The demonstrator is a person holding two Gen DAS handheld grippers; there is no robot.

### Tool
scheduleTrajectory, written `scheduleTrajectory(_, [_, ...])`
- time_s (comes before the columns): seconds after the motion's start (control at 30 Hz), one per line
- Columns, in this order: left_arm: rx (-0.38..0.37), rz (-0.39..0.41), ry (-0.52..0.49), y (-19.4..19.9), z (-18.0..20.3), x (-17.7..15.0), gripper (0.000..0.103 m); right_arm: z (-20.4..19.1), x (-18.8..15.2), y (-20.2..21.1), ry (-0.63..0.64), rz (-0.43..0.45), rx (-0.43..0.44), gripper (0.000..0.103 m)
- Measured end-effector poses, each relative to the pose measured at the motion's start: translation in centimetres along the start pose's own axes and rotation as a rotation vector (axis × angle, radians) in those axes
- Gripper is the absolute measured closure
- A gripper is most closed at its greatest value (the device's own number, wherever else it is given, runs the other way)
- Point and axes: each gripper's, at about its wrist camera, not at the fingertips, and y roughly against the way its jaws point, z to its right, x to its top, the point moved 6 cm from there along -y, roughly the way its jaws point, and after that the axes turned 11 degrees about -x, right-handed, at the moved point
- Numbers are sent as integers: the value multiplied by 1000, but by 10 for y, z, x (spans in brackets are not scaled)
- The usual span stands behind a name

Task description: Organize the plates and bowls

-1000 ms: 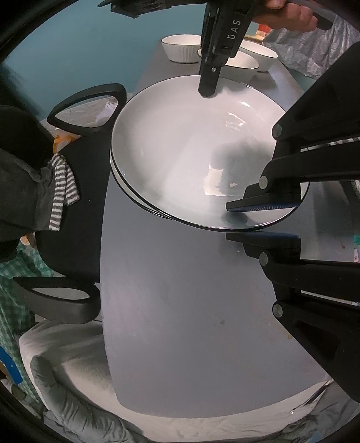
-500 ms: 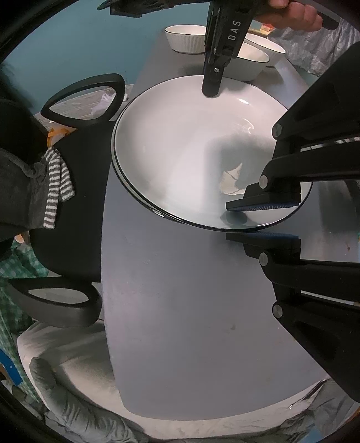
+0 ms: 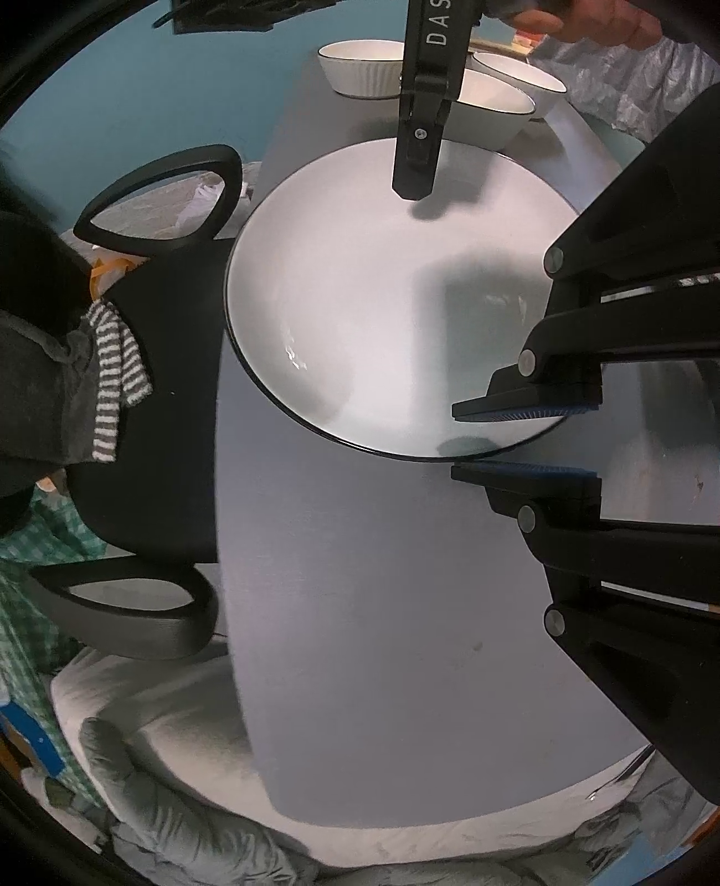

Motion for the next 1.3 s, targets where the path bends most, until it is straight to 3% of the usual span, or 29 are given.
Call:
scheduleTrajectory(0.13, [18,16,-17,6,2,2,89,2,0,5,-7,8,-55,43])
scheduleTrajectory(0.27, [20,48,-24,15,5,1,76,1,-3,10,-19,-2,-2,44])
scheduleTrajectory(0.4, [13,86,-51,25,15,-3,75,2,-5,18,-1,38,-39,44])
scheduleTrajectory(0.53, [-16,114,-63,35,25,-8,64,5,-10,28,28,89,-75,44])
scheduleTrajectory(0.87, [-89,179,-109,56,55,-26,61,23,-38,63,118,295,-173,44])
scheduleTrajectory(1.03, [-129,177,-133,62,74,-35,60,41,-57,80,115,369,-197,44])
scheduleTrajectory(1.2, [-160,170,-156,64,96,-41,59,73,-80,88,52,377,-181,44])
scheduleTrajectory(1.3, [-159,165,-195,63,114,-47,51,93,-93,90,4,374,-175,44])
